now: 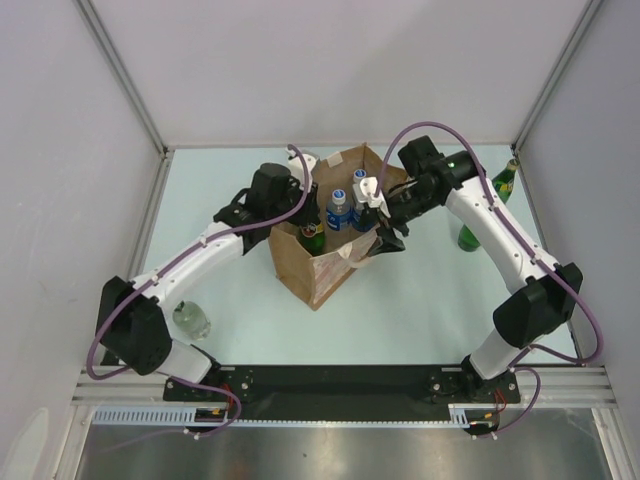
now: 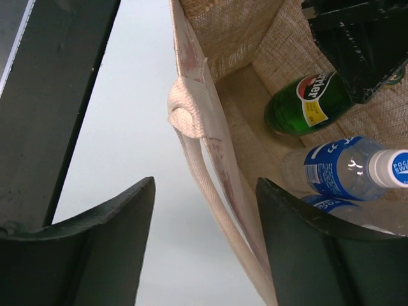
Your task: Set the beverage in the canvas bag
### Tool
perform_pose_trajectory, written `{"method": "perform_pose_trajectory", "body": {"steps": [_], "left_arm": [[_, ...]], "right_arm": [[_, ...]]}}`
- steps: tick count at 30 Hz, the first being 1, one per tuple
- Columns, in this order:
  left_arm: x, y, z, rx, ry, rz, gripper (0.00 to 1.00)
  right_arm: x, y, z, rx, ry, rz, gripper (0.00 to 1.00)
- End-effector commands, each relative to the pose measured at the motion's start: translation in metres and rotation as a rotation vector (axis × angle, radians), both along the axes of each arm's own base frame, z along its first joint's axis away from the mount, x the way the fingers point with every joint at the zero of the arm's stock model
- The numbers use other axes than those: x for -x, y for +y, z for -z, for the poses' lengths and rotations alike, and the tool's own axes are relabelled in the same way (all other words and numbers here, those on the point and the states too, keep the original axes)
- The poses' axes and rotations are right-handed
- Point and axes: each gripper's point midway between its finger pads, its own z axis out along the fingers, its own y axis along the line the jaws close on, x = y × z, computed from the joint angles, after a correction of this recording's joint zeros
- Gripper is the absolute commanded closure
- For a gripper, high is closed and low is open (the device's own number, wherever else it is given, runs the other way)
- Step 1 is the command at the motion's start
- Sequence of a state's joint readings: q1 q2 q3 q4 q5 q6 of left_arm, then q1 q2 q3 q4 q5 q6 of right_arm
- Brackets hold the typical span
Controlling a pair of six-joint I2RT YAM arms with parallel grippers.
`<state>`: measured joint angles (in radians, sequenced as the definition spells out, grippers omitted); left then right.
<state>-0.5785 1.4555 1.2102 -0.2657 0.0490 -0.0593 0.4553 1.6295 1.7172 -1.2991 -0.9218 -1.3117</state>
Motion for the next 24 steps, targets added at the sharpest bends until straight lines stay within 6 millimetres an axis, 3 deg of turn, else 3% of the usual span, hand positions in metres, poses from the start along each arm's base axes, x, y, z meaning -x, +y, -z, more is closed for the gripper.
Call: {"method": "perform_pose_trajectory", "body": {"steps": [1,9,10,12,14,16,17,18,21,24], "left_arm": [[-0.023,-0.017,-0.057,0.134,-0.225,0.014,1.00],[-0.011,-0.018,-0.028,0.132,-0.196,0.055,1.00],[-0.010,-0.018,-0.025,0.132,-0.192,0.056,0.99],[-0.008,-0.016,-0.022,0.128,-0.189,0.050,0.95],[-0.007,-0.015,-0.021,0.126,-0.187,0.048,0.90],[-0.007,-0.013,-0.022,0.121,-0.186,0.043,0.83],[-0.007,-0.012,-0.026,0.121,-0.192,0.038,0.67],[-0.007,-0.010,-0.026,0.114,-0.189,0.027,0.63],[-0.006,-0.004,-0.034,0.104,-0.188,0.005,0.44],[-0.004,0.000,-0.048,0.119,-0.210,-0.014,0.30]], "right_arm": [[-0.006,0.006,0.000,0.011,-0.029,0.008,0.40],[0.003,0.004,0.003,0.020,-0.042,-0.004,0.82],[0.003,0.004,0.003,0.021,-0.045,-0.004,0.92],[0.003,0.003,-0.002,0.011,-0.055,0.010,1.00],[0.005,0.002,-0.008,-0.002,-0.060,0.022,1.00],[0.006,0.001,-0.011,-0.011,-0.051,0.038,0.91],[0.005,0.001,-0.014,-0.018,-0.053,0.047,0.81],[0.006,0.000,-0.018,-0.023,-0.043,0.065,0.68],[0.004,-0.002,-0.037,-0.070,-0.014,0.130,0.50],[-0.006,-0.008,-0.065,-0.155,-0.004,0.191,0.40]]}}
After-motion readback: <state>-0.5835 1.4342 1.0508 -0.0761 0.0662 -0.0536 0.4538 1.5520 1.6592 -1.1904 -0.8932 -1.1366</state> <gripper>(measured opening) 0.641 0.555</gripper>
